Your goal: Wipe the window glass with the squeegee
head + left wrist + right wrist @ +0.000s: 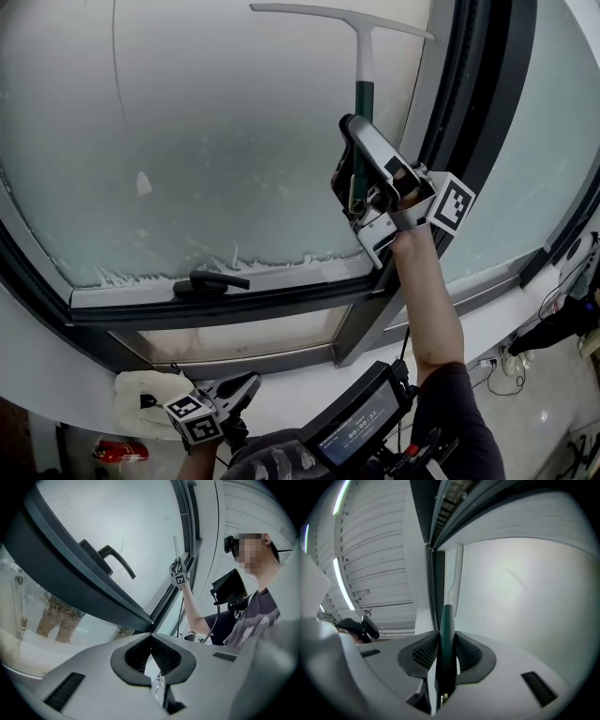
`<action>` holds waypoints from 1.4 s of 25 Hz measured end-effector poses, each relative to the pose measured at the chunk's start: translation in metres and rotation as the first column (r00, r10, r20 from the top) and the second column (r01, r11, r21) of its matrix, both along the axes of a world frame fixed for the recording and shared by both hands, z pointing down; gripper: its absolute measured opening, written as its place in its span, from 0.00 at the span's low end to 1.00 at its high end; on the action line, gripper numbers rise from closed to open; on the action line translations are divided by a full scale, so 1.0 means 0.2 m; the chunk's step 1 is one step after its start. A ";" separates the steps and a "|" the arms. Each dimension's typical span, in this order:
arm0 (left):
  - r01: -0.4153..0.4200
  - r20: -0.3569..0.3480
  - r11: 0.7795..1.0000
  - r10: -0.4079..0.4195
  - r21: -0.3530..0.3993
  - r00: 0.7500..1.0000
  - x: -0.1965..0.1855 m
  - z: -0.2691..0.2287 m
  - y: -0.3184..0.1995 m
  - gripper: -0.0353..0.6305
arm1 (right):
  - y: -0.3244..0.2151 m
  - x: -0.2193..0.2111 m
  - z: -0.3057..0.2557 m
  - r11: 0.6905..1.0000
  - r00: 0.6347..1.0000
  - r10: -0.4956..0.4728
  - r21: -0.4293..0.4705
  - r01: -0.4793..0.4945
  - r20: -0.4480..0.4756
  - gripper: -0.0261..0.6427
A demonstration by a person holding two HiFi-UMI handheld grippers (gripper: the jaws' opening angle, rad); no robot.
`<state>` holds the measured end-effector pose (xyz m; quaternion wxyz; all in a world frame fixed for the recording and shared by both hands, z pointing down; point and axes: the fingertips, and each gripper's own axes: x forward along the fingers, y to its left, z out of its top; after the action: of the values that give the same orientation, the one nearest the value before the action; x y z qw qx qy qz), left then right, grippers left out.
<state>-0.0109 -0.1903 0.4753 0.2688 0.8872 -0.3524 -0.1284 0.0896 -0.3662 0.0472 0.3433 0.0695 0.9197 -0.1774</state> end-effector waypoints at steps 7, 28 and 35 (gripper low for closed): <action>-0.006 0.000 0.999 0.006 -0.038 1.000 -0.02 0.03 0.05 0.06 | 0.01 0.00 0.10 1.000 1.000 0.020 -0.001 -0.020 -0.013 0.18; -0.022 0.003 0.997 0.022 -0.080 1.000 -0.10 0.10 0.15 0.06 | 0.03 0.00 0.40 0.996 0.996 0.088 -0.029 -0.088 -0.007 0.18; -0.023 0.008 0.996 0.023 -0.091 1.000 -0.11 0.11 0.16 0.06 | 0.04 0.00 0.49 0.995 0.996 0.093 -0.047 -0.093 -0.006 0.18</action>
<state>-0.0331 -0.1578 0.4963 0.3087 0.8786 -0.3489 -0.1049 0.0890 -0.3578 0.1447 0.3512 0.0181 0.9181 -0.1831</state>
